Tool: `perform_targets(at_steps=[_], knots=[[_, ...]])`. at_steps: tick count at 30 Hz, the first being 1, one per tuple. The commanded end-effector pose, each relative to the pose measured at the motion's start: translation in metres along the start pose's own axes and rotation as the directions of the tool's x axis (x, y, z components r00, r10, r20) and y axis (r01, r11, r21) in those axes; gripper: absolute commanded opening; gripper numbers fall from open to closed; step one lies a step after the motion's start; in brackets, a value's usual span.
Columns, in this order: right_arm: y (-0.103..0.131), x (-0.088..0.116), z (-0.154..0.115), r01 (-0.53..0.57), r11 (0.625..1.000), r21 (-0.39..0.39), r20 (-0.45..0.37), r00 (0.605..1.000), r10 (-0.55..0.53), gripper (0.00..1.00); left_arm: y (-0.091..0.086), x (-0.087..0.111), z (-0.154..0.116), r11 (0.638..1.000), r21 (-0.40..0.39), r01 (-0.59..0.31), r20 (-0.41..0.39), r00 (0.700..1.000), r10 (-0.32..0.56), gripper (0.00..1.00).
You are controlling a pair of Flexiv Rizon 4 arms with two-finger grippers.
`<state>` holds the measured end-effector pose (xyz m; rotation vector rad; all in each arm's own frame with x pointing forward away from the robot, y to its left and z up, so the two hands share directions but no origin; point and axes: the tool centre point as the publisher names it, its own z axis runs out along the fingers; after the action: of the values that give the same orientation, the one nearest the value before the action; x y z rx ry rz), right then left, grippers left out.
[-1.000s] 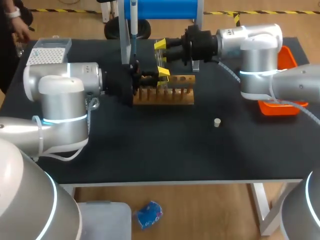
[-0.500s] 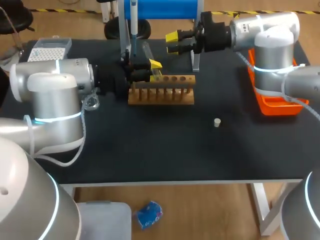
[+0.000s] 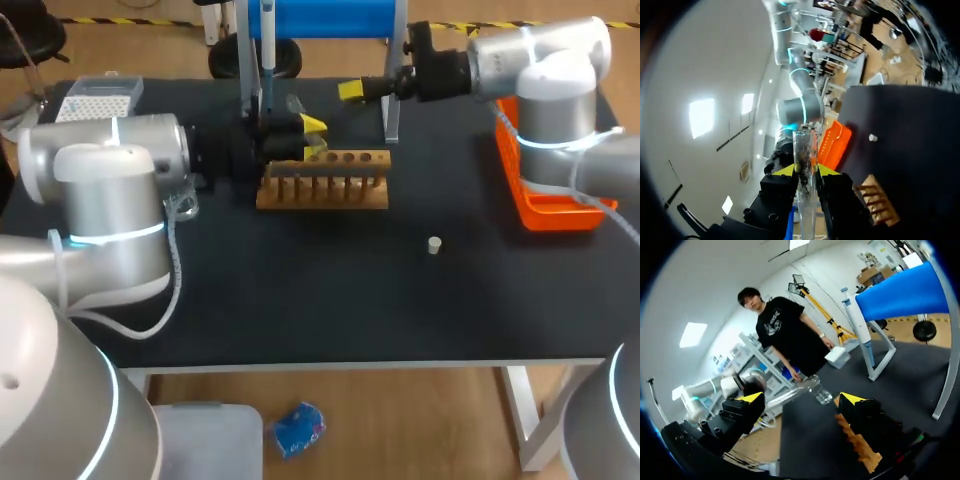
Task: Invert the test tube, pick up the pipette, mount the tip to pipette, aspirate from beaker and dispense into the tube, eject the tip, return the pipette, and cap with the stopper.
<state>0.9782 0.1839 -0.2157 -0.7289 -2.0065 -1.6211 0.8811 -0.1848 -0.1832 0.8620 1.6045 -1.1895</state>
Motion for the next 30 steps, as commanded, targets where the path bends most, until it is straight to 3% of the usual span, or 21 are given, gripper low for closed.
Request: perform_targets(at_steps=[1, 14, 15, 16, 18, 19, 20, 21, 22, 24, 25, 30], knots=[[-0.012, 0.009, -0.017, 0.522, 0.824, 0.222, 0.164, 0.813, -0.559, 1.0, -0.011, -0.02, -0.002, 0.871, -0.064, 0.487, -0.158, 0.857, -0.491, 0.0], [-0.012, 0.009, -0.017, 0.522, 0.824, 0.222, 0.164, 0.813, -0.559, 1.0, -0.011, -0.021, -0.002, 0.871, -0.074, 0.485, -0.166, 0.856, -0.49, 0.0], [-0.014, 0.006, -0.019, 0.524, 0.828, 0.2, 0.15, 0.819, -0.555, 1.0, -0.01, -0.023, 0.0, 0.821, -0.063, 0.567, -0.173, 0.804, -0.568, 0.0], [-0.017, 0.003, -0.023, 0.538, 0.82, 0.196, 0.135, 0.813, -0.566, 1.0, -0.011, -0.027, 0.001, 0.834, -0.071, 0.547, -0.171, 0.817, -0.551, 0.0], [-0.025, -0.002, -0.029, 0.561, 0.8, 0.213, 0.132, 0.795, -0.593, 1.0, -0.01, -0.034, 0.005, 0.78, -0.071, 0.622, -0.192, 0.759, -0.623, 0.0], [-0.03, -0.006, -0.032, 0.564, 0.799, 0.209, 0.129, 0.794, -0.595, 1.0, -0.01, -0.039, 0.006, 0.771, -0.051, 0.635, -0.175, 0.754, -0.633, 0.0], [-0.034, -0.008, -0.036, 0.57, 0.793, 0.216, 0.123, 0.79, -0.601, 1.0, -0.009, -0.042, 0.008, 0.74, -0.103, 0.664, -0.205, 0.714, -0.669, 0.0], [-0.038, -0.01, -0.039, 0.577, 0.786, 0.222, 0.116, 0.785, -0.609, 1.0, -0.008, -0.045, 0.01, 0.74, -0.067, 0.669, -0.205, 0.717, -0.666, 0.0], [-0.041, -0.011, -0.042, 0.577, 0.789, 0.212, 0.106, 0.789, -0.605, 1.0, -0.007, -0.048, 0.013, 0.717, -0.04, 0.696, -0.196, 0.698, -0.689, 0.0], [-0.048, -0.012, -0.047, 0.615, 0.758, 0.22, 0.062, 0.766, -0.64, 1.0, -0.003, -0.049, 0.017, 0.669, -0.069, 0.74, -0.21, 0.644, -0.735, 0.0], [-0.051, -0.014, -0.05, 0.624, 0.743, 0.242, 0.083, 0.75, -0.656, 1.0, -0.001, -0.049, 0.019, 0.634, -0.053, 0.771, -0.213, 0.612, -0.762, 0.0], [-0.051, -0.014, -0.05, 0.624, 0.743, 0.242, 0.083, 0.75, -0.656, 1.0, -0.001, -0.049, 0.019, 0.634, -0.053, 0.771, -0.213, 0.612, -0.762, 0.0]])
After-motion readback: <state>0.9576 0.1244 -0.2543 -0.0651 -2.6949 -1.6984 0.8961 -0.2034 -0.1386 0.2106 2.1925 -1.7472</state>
